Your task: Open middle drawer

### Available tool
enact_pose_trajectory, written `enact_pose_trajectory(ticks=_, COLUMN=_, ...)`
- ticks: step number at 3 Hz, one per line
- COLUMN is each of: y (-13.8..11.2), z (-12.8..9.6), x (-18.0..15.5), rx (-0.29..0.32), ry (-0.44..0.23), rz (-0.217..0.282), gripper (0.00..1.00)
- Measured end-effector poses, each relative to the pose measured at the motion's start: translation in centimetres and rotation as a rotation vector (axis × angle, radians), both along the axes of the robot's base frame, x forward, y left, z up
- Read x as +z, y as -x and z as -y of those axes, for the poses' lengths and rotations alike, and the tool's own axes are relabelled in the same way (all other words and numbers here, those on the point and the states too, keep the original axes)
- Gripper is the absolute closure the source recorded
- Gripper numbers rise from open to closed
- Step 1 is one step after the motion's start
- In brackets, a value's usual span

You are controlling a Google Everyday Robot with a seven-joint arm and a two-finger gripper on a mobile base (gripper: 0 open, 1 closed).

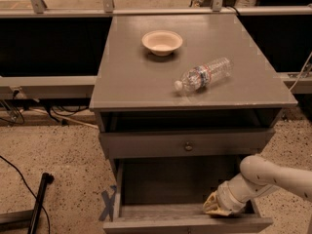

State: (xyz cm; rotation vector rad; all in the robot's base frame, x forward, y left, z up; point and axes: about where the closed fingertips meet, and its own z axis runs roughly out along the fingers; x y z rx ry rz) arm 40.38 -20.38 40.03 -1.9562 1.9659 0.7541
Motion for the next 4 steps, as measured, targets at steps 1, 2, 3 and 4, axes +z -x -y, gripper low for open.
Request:
enact_pose_trajectory(ticks=1, y=0.00, z=0.00, x=0.00, rx=0.000, ry=0.000, rz=0.000, gripper=1.00)
enact_pose_trajectory(ticks=2, y=0.00, z=0.00, x=0.00, rx=0.000, ry=0.000, rz=0.000, gripper=1.00)
enact_pose_trajectory(ticks=3, y=0.00, z=0.00, x=0.00, rx=0.000, ry=0.000, rz=0.000, gripper=0.84)
enact_pose_trajectory(ticks=4, y=0.00, z=0.00, x=0.00, rx=0.000, ry=0.000, rz=0.000, gripper=0.61)
